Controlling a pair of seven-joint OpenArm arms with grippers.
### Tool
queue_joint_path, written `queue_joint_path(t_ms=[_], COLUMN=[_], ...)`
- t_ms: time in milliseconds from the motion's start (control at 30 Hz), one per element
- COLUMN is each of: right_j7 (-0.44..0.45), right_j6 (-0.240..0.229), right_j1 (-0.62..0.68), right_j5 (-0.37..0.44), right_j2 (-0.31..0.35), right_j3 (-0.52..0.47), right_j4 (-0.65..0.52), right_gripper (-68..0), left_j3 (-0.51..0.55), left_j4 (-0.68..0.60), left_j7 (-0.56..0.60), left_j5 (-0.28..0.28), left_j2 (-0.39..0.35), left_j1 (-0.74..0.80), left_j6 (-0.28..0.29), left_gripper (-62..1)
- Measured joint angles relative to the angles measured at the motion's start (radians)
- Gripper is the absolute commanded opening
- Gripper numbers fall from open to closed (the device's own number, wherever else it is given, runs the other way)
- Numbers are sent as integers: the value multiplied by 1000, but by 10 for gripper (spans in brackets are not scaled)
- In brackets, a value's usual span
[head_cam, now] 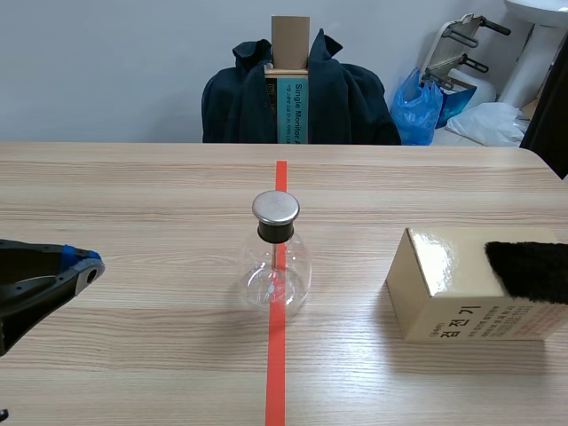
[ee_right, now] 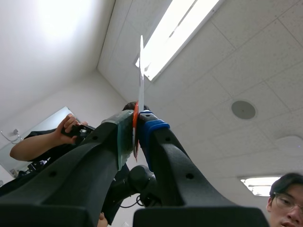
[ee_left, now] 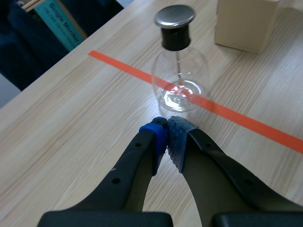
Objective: Do the electroscope experiment.
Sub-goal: 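Bring the plate to the electroscope and point at the metal foil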
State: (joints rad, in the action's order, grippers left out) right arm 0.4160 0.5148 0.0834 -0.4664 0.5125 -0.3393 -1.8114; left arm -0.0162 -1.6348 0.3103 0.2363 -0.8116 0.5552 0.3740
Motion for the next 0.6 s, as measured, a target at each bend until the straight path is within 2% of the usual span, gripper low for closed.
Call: queue_joint_path(t_ms=[133, 233, 367, 467, 600], right_j7=[6, 6, 0, -6, -14], right_j6=[0, -3, -72, -71, -137], right_j1=[0, 0, 0, 0, 0], right_j5=[-3, -3, 4, 4, 4], right_j2=[0, 0, -2, -3, -3], right_j3=[0, 0, 0, 0, 0], right_j4=[0, 0, 0, 0, 0], right_gripper=[-669, -669, -669, -669, -669], left_j3=[-90, -182, -301, -369, -438], left_j4=[140, 257, 409, 501, 598], left_j7=[7, 73, 109, 133, 135], left_j5=[-1, -2, -5, -31, -49], left_j2=[43, 76, 132, 173, 225], left_j1=[-123, -210, -328, -417, -520], left_j6=[32, 42, 42, 42, 41], left_gripper=[-581, -577, -577, -577, -577])
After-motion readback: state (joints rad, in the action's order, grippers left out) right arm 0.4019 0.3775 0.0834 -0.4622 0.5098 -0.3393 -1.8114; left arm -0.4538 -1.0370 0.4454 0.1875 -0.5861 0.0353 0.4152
